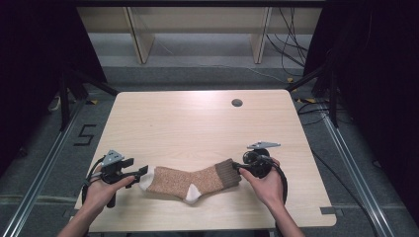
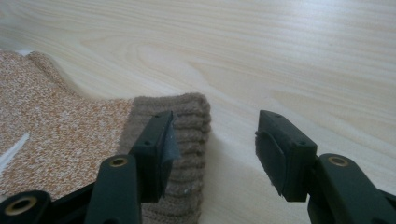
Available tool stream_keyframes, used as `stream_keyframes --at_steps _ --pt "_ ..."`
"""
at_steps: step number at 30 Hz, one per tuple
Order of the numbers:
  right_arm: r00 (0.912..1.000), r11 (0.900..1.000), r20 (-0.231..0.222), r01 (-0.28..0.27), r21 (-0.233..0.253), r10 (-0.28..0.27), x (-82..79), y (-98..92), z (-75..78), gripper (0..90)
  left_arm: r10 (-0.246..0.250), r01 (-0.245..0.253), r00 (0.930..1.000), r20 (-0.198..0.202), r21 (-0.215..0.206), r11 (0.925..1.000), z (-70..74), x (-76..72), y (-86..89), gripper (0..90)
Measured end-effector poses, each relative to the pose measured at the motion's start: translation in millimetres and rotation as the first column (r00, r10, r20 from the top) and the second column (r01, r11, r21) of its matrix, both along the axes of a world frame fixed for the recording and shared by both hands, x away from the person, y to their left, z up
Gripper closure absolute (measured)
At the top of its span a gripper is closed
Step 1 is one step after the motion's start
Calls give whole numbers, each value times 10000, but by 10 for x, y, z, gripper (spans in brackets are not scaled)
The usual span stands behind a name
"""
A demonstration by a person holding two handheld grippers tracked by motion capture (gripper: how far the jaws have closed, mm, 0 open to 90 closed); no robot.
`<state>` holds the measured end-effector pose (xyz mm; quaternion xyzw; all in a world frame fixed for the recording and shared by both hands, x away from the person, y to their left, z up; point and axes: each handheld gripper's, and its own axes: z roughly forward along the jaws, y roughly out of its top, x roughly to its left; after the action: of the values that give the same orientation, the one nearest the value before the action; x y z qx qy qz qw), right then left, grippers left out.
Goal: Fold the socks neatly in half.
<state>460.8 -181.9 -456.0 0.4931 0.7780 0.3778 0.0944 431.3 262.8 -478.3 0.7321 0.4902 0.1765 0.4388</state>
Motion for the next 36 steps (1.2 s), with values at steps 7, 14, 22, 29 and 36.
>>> stream_keyframes --at_steps 7,14,22,29,36 --pt "9992 9999 -386 -126 -64 124 -31 16 0 481 233 -264 9955 -918 -329 9991 -19 -4 56 408" --pt "9997 9994 -226 -98 -340 91 -42 26 -6 482 449 -526 9928 -1106 -674 9963 36 -13 153 535" --pt "9969 9989 -777 55 -467 -92 -49 62 -29 480 -160 -149 9826 -1851 -1644 9863 -60 11 108 553" --pt "9995 9986 -143 -294 -432 289 -28 74 -83 485 -429 138 9729 -2270 -1285 9916 -92 24 102 542" --pt "9940 9974 -1013 -480 -533 424 -29 83 -160 515 -459 129 9567 -2873 -1157 9932 -197 98 83 587"
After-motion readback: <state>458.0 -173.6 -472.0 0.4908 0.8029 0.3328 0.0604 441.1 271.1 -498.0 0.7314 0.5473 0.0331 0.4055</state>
